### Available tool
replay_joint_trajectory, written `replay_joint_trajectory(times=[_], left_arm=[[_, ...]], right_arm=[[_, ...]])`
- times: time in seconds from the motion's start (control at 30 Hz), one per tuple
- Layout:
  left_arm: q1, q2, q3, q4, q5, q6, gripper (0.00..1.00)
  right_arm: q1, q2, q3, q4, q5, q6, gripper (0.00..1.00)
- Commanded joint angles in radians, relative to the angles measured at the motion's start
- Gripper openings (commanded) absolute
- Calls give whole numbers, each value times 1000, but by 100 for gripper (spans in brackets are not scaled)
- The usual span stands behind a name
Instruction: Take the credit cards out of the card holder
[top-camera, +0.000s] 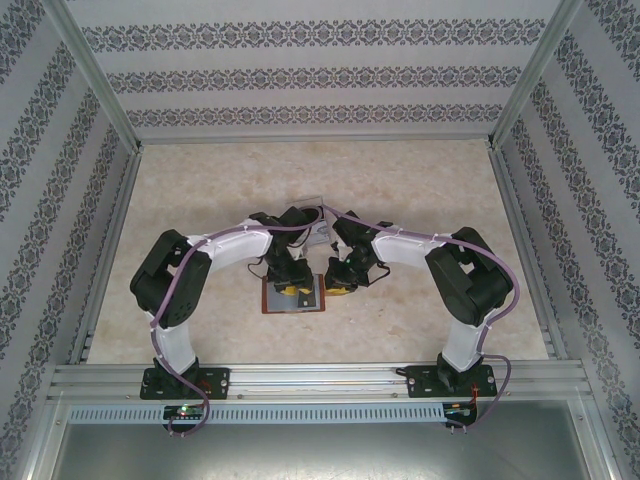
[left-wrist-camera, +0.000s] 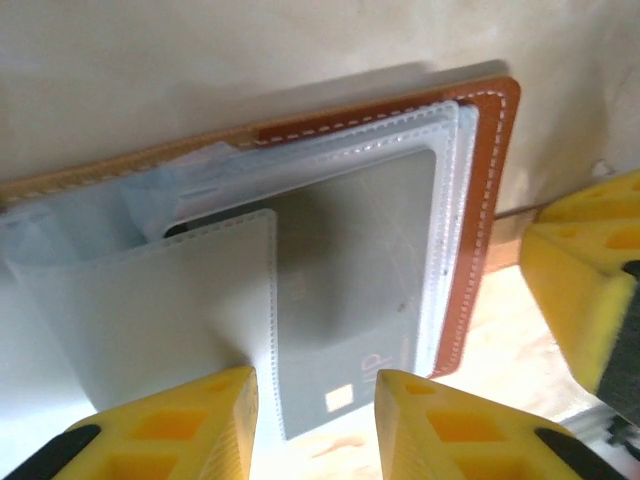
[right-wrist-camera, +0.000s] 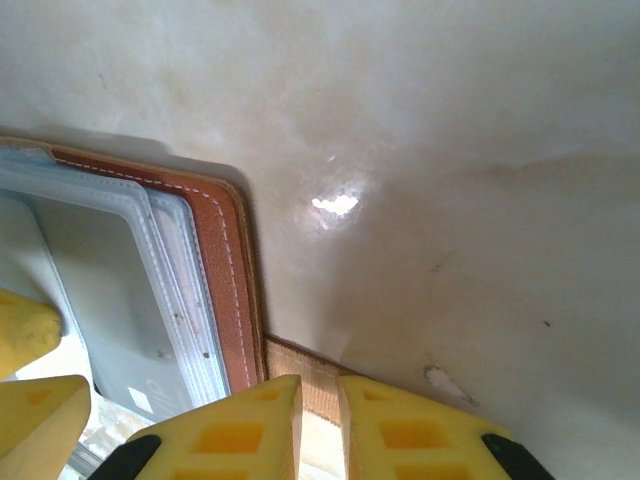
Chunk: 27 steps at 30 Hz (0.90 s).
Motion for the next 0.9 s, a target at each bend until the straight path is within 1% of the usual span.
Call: replay_joint_trajectory(times=[0.0,0.23,0.43,0.53,0.8,0.87], left_arm=[[-22,20,45,-145,-133,51,38],[-46,24,112,-233,-240,83,46],[-56,38,120,-245,-241,89,50],[-59,38,120,-254,-250,88,49],[-57,12,113,-317,-356,103,48],[-54,8,102,-319,-363,109,48]], right_arm=[[-15,10,-18,-29,32,-20,20],[-16,20,-11,-30,29,-25,19],[-17,22,-5,-31,24,-29,19],[-17,20,-8,-31,24,-30,19],[-18,14,-3,-37,26,-33,19],[-17,11,-3,-36,27,-32,20]])
